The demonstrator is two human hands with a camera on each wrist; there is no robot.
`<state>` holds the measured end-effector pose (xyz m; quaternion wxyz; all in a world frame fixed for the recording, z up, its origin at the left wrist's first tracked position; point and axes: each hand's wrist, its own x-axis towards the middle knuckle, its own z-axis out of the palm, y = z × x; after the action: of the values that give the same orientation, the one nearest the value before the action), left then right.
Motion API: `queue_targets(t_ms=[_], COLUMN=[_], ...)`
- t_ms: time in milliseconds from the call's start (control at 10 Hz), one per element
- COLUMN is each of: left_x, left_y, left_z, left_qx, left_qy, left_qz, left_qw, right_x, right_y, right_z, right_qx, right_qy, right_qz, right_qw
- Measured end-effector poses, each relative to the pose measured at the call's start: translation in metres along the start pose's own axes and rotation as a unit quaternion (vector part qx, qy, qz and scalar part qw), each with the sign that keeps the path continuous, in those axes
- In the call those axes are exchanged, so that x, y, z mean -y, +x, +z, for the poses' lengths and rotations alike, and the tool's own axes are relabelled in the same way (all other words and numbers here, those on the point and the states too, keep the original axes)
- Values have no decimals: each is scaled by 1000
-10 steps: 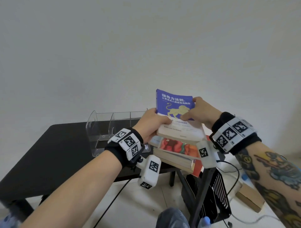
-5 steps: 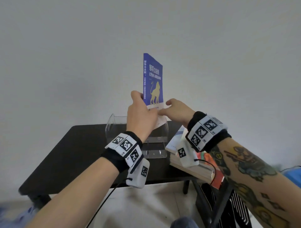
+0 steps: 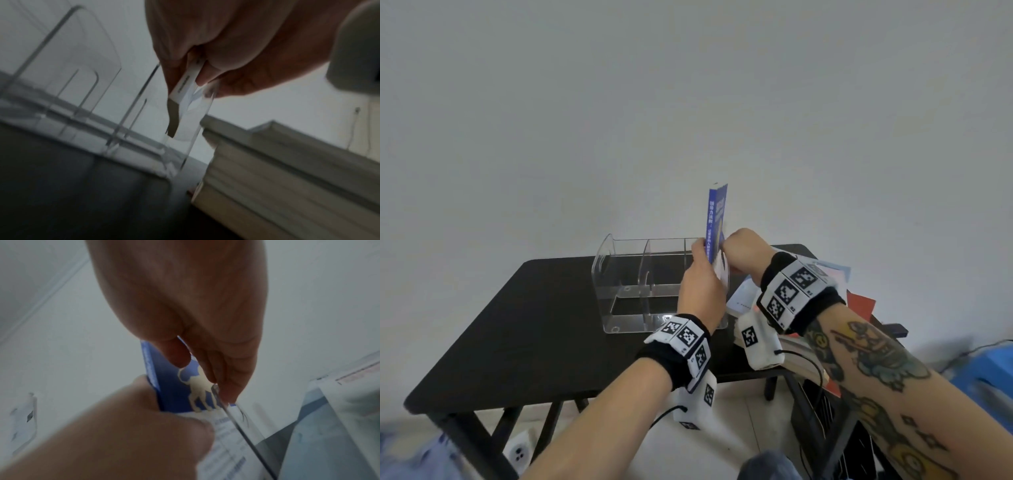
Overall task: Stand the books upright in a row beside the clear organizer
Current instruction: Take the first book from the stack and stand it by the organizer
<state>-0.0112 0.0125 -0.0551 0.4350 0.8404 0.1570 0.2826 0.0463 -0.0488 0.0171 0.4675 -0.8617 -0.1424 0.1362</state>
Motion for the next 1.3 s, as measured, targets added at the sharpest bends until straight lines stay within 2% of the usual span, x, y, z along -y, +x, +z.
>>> queue_targets(t_ms=[100, 200, 300, 400, 600, 700, 900, 1000, 1100, 1200, 1300], left_x=[10, 20, 28, 35, 33, 25, 27, 27, 27, 26, 28], left_y=[4, 7, 9, 11, 20, 17, 22, 21, 21, 21, 22], left_z=[16, 26, 29, 30, 22, 24, 33, 35, 35, 36, 37], left_qx=[-1, 22, 56, 80, 119, 139, 125, 124, 118, 112, 110], left_qy=[-41, -52, -60, -50, -97, -57, -13, -21, -24, -23, -22], left_qz=[-17, -23, -25, -29, -77, -58, -65, -70, -69, -72, -71], left_qw=[999, 998, 996, 995, 985, 987, 990, 990, 990, 991, 991], right_x=[-2, -6, -16, -16, -19, -19, -25, -34, -48, -67, -77], right_y=[1, 5, 15, 17, 24, 24, 21, 20, 19, 21, 20], right_z=[0, 1, 2, 3, 5, 4, -7, -17, -37, -56, -69], right_qx=[3, -17, -37, -31, -49, -59, -33, -15, -45, -42, -9], right_qy=[-68, -35, -33, -18, -4, -14, -57, -127, -186, -246, -259], right_qz=[-32, -14, -42, -37, -32, -41, -43, -26, 27, 71, 95], right_qw=[997, 999, 998, 999, 998, 997, 997, 991, 981, 966, 961])
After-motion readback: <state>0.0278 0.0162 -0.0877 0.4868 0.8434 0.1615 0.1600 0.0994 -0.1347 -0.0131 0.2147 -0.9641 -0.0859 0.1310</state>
